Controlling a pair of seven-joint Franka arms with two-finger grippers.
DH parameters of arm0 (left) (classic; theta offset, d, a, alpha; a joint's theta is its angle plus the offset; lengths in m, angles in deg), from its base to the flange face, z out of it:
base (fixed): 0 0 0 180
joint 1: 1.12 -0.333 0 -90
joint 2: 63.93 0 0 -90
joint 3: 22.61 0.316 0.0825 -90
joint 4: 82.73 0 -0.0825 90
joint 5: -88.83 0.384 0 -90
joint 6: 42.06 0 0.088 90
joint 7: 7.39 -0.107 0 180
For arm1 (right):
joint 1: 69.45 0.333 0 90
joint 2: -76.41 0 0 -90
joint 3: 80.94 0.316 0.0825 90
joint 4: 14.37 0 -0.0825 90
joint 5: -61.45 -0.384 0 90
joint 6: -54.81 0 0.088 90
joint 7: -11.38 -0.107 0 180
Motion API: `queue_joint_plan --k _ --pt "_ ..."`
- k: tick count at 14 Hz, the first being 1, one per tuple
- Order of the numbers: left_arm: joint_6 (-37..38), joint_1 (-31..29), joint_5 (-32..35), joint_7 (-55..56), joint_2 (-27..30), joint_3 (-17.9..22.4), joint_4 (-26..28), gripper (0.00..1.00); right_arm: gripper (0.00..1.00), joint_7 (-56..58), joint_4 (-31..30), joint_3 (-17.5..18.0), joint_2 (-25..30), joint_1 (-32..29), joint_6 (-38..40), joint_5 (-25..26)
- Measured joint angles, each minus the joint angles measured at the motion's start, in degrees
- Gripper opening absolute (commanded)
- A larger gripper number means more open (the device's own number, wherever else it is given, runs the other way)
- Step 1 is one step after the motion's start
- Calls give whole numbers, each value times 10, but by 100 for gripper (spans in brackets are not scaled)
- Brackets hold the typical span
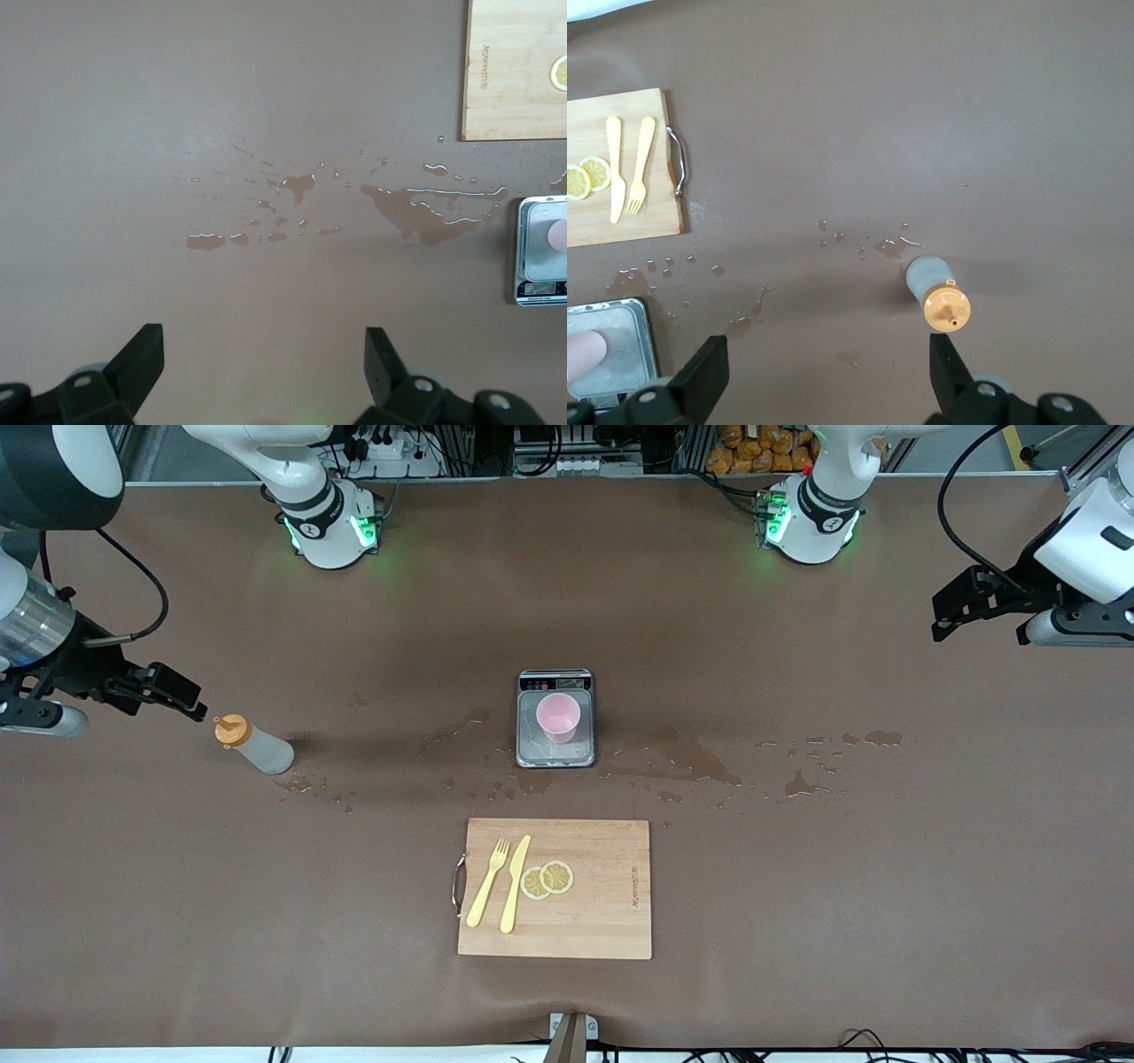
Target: Add sauce to pink cup with both arms
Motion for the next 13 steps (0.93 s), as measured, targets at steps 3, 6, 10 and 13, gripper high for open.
queue_joint_plan --k 3,6,10,13 --pt "0 0 0 0 0 0 0 100 100 0 16 1 -3 1 3 2" --pt "0 0 0 0 0 0 0 100 100 0 23 1 -4 1 4 3" --pt "0 0 0 0 0 0 0 100 100 0 26 0 -5 1 22 4" --pt "-2 0 0 0 0 0 -3 100 100 0 28 0 -5 1 25 4"
